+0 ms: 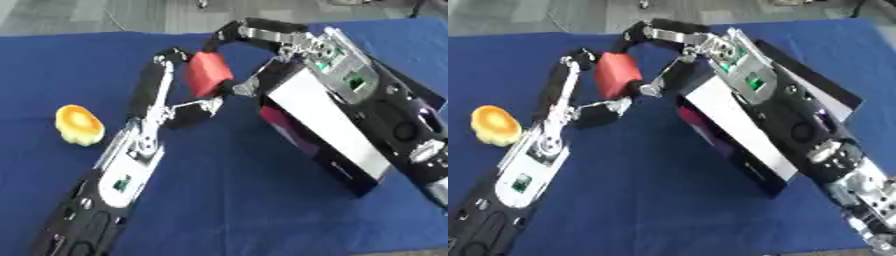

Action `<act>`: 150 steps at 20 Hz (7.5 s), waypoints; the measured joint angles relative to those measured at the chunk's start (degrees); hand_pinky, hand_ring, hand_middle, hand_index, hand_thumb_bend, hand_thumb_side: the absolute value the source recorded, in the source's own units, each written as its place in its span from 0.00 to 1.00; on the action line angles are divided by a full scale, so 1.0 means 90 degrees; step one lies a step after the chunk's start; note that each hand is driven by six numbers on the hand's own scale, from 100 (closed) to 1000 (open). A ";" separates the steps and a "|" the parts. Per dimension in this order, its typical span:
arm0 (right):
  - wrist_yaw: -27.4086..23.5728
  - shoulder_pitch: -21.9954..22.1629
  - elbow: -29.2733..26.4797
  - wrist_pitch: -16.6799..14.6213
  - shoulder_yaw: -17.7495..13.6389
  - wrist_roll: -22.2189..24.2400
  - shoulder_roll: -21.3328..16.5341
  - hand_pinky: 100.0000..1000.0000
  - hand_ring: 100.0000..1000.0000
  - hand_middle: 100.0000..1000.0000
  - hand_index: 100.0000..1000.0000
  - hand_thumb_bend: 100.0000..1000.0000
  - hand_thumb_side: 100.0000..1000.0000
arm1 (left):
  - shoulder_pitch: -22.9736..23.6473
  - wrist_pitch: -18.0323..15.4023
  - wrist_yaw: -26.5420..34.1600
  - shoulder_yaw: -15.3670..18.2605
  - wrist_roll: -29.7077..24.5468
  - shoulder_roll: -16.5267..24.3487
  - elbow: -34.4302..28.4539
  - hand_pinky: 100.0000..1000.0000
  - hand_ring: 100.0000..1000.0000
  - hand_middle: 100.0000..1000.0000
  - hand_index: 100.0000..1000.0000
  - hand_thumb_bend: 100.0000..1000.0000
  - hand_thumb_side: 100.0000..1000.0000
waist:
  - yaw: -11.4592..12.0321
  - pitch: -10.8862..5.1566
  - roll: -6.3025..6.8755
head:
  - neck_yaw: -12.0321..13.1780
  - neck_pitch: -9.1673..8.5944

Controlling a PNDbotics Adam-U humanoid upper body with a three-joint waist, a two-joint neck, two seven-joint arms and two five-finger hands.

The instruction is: Pick up the objects with one hand, pass them to the other hand, and then place them into the box on the other side of the table.

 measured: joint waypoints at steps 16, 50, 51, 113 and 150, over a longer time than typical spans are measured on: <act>-0.0002 0.0000 0.0000 0.0058 -0.0037 -0.0081 -0.0059 0.95 0.85 0.47 0.64 0.03 0.00 | 0.0033 0.0071 -0.0512 0.0002 -0.0109 -0.0004 0.0039 0.82 0.83 0.65 0.85 0.82 0.28 | -0.0023 0.0000 0.0000 | 0.0000 0.0001; 0.0189 0.0913 0.0293 0.0499 -0.1191 -0.1274 -0.1049 0.94 0.85 0.48 0.64 0.05 0.00 | 0.0403 0.0788 0.0244 0.0287 0.1049 0.0597 0.0118 0.81 0.82 0.64 0.84 0.73 0.24 | -0.0474 -0.0011 0.0003 | -0.0244 0.0007; 0.0242 0.0957 0.0331 0.0505 -0.1229 -0.1320 -0.1063 0.94 0.85 0.48 0.64 0.05 0.00 | 0.0407 0.0800 0.0252 0.0290 0.1051 0.0617 0.0118 0.81 0.82 0.64 0.84 0.73 0.24 | -0.0481 -0.0012 0.0003 | -0.0274 0.0007; -0.1994 0.1523 -0.0064 0.1327 -0.2211 -0.1828 -0.1549 1.00 1.00 0.98 1.00 0.00 0.13 | -0.0055 0.2882 0.0566 0.0994 -0.0774 0.2606 -0.0843 0.84 0.85 0.67 0.87 0.57 0.43 | -0.0462 -0.0197 0.0087 | 0.0805 0.0008; -0.2110 0.1826 0.0011 0.1222 -0.2426 -0.1825 -0.1950 1.00 1.00 0.96 1.00 0.00 0.15 | -0.1219 0.1114 -0.0530 0.0440 -0.6924 0.4253 0.0803 0.90 0.87 0.78 0.79 0.84 0.00 | -0.0430 -0.0197 0.0101 | 0.1107 0.0008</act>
